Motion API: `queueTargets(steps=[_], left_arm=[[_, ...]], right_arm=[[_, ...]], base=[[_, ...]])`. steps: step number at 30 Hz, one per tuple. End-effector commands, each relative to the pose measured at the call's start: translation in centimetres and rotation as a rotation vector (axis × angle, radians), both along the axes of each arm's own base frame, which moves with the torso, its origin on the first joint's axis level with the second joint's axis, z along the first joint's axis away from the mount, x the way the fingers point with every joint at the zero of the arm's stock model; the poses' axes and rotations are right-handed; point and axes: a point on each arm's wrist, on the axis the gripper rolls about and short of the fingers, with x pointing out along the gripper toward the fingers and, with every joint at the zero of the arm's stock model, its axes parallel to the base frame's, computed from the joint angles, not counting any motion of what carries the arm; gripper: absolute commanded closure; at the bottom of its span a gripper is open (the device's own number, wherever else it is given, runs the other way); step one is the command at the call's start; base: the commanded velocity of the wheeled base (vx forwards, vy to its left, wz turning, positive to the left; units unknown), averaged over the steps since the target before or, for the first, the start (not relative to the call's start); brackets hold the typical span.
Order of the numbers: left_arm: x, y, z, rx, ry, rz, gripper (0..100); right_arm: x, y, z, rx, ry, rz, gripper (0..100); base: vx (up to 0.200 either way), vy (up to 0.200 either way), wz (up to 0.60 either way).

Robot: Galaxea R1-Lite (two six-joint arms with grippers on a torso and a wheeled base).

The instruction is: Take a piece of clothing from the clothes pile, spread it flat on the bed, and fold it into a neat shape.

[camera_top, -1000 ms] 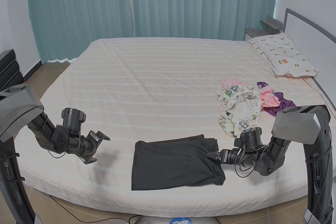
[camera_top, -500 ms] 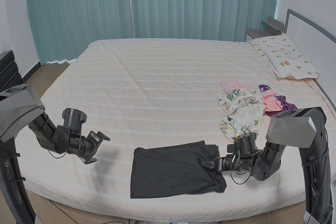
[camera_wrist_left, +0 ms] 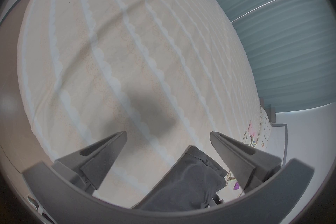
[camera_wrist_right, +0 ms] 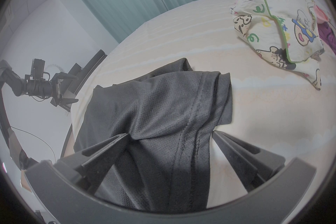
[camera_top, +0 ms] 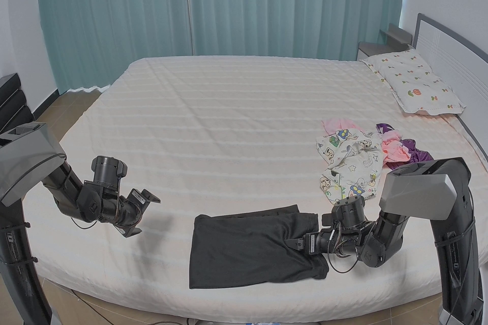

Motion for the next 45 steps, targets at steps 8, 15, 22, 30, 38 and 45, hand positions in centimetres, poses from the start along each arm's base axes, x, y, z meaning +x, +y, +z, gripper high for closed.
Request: queueTargets(steps=[8, 15, 22, 30, 38, 45], left_arm=[[0.0, 0.0, -0.1, 0.004, 0.0, -0.003, 0], [0.0, 0.0, -0.1, 0.004, 0.0, -0.003, 0], [0.0, 0.0, -0.1, 0.005, 0.0, -0.005, 0], [0.0, 0.0, -0.1, 0.005, 0.0, -0.006, 0], [0.0, 0.0, -0.1, 0.005, 0.0, -0.006, 0], [0.0, 0.0, -0.1, 0.005, 0.0, -0.006, 0]], right_arm=[[0.4, -2.3, 0.4, -0.03, -0.002, -0.144, 0], [0.0, -3.3, 1.6, -0.007, -0.01, -0.179, 0], [-0.6, -4.7, 2.8, -0.002, -0.024, -0.198, 0], [-0.9, -2.7, -0.4, -0.046, -0.046, -0.102, 0], [-0.7, -2.7, -0.5, -0.039, -0.039, -0.062, 0], [-0.9, -1.8, -0.4, -0.005, -0.023, 0.003, 0]], base=[[0.0, 0.125, 0.0], [0.0, 0.0, 0.0], [0.0, 0.0, 0.0], [0.0, 0.0, 0.0], [0.0, 0.0, 0.0], [0.0, 0.0, 0.0]])
